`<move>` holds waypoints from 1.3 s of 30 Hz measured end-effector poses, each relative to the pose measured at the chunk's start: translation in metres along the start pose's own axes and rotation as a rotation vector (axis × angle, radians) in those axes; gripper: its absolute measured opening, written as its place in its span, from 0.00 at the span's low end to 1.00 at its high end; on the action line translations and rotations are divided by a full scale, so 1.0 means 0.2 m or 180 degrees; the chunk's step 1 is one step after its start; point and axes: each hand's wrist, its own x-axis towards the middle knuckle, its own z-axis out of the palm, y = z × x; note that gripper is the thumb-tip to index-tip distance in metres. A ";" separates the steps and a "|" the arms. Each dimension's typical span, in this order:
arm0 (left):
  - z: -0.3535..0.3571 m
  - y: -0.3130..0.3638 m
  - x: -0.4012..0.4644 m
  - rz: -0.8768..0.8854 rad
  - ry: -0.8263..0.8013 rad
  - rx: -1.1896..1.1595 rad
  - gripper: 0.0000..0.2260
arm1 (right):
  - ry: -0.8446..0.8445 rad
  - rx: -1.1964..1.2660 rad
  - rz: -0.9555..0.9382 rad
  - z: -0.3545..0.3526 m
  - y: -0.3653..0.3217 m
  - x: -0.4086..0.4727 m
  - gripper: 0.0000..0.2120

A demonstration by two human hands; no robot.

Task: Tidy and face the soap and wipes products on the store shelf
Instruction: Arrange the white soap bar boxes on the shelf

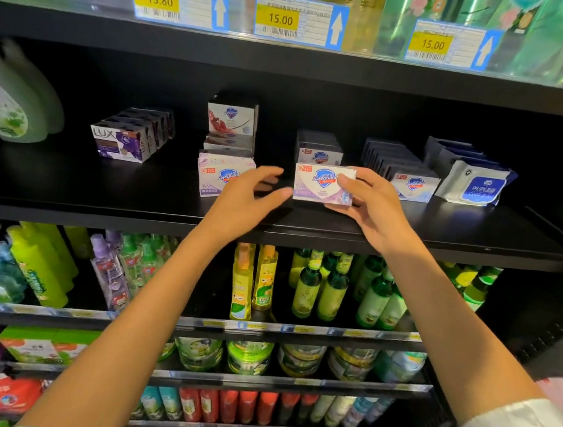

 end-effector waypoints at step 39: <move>0.09 0.02 0.15 -0.0943 -0.0320 -0.2764 0.17 | -0.0296 0.0058 -0.0215 -0.01 -0.01 -0.04 0.16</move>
